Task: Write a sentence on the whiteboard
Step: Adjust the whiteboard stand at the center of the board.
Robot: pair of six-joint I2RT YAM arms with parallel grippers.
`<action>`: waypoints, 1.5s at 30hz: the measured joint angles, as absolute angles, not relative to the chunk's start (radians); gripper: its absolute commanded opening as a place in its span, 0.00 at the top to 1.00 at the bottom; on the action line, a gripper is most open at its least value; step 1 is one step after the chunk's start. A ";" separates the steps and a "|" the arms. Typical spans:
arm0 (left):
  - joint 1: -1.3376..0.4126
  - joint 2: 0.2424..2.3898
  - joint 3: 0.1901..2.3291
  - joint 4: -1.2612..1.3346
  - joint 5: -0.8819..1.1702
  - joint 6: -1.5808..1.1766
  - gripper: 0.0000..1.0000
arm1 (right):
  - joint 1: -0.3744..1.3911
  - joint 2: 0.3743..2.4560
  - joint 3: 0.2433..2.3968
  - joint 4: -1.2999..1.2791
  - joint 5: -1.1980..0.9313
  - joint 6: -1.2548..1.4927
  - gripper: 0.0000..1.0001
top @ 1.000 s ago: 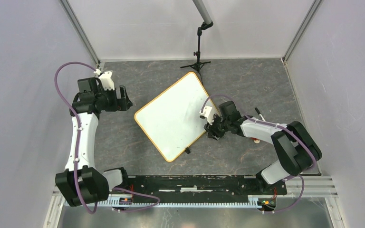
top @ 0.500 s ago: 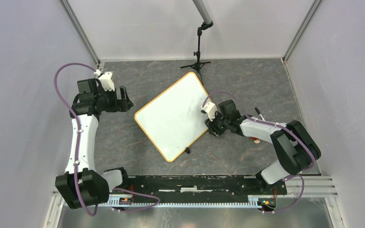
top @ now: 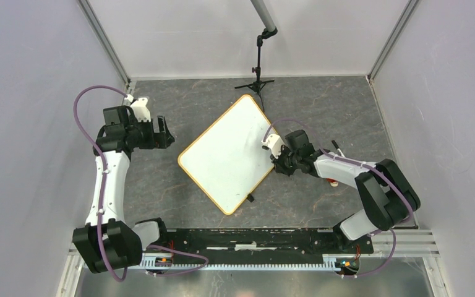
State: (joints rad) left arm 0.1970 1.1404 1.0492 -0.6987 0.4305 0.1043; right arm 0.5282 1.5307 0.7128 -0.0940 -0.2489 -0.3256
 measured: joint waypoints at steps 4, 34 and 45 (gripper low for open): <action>0.197 1.139 1.042 -0.693 0.434 0.104 0.06 | 0.528 1.480 0.673 -0.137 -0.244 -0.384 1.00; 0.201 1.140 1.039 -0.647 0.475 0.104 0.06 | 0.556 1.259 0.579 -0.487 -0.322 -0.699 0.53; 0.201 1.139 1.039 -0.648 0.477 0.104 0.07 | 0.557 1.216 0.571 -0.502 -0.337 -0.717 0.47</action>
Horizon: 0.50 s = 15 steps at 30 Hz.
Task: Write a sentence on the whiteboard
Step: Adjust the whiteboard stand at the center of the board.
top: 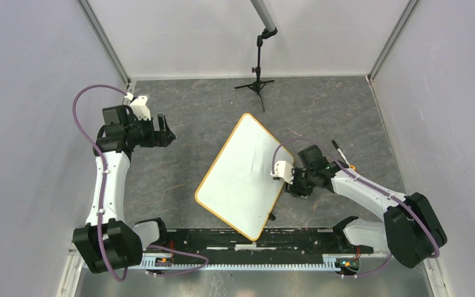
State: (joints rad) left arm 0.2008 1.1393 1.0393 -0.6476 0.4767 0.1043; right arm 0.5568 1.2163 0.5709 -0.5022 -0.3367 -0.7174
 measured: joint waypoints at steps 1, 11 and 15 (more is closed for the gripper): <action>0.201 1.139 1.039 -0.648 0.477 0.104 0.07 | 0.537 1.212 0.571 -0.503 -0.333 -0.723 0.45; 0.201 1.136 1.032 -0.643 0.482 0.104 0.07 | 0.432 1.293 0.663 -0.516 -0.347 -0.741 0.33; 0.201 1.136 1.032 -0.632 0.483 0.104 0.07 | 0.442 1.348 0.705 -0.508 -0.370 -0.738 0.34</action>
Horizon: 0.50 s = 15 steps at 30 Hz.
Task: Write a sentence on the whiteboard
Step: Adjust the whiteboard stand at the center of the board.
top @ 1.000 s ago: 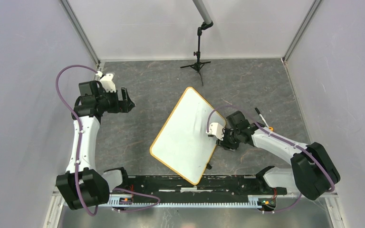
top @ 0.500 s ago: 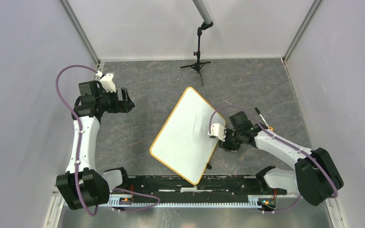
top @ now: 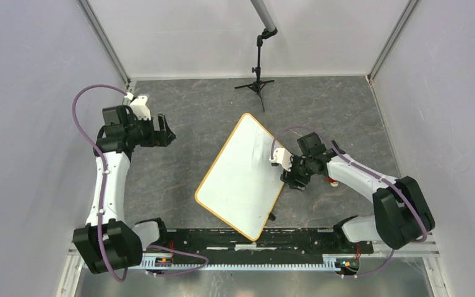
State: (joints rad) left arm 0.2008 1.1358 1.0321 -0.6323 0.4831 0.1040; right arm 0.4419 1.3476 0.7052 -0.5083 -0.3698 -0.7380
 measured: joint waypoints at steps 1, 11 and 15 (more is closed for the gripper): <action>0.201 1.136 1.032 -0.630 0.484 0.104 0.06 | 0.445 1.356 0.708 -0.508 -0.374 -0.738 0.35; 0.201 1.136 1.028 -0.619 0.499 0.104 0.07 | 0.518 1.340 0.673 -0.517 -0.411 -0.738 0.39; 0.201 1.136 1.023 -0.618 0.501 0.104 0.06 | 0.560 1.299 0.645 -0.544 -0.423 -0.737 0.40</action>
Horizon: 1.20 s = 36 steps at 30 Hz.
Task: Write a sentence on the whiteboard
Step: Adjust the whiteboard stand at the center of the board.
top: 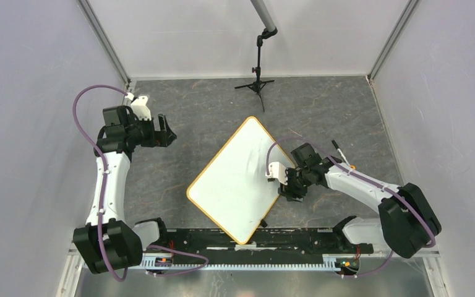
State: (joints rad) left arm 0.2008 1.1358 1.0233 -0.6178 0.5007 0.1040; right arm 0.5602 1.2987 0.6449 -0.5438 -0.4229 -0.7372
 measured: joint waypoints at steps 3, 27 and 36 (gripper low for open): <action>0.201 1.136 1.022 -0.617 0.501 0.104 0.06 | 0.591 1.278 0.636 -0.563 -0.428 -0.734 0.40; 0.201 1.196 1.178 -0.730 0.558 0.134 0.00 | 0.213 1.161 0.896 -0.736 -0.369 -0.748 0.38; 0.194 1.216 1.266 -0.993 0.692 0.405 0.01 | 0.077 1.246 0.943 -0.813 -0.365 -0.809 0.36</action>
State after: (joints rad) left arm 0.1940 1.2163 1.2659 -0.9928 0.6918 0.4049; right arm 0.0769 1.2465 0.9428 -0.8127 -0.3649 -0.8093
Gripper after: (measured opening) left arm 0.994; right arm 0.634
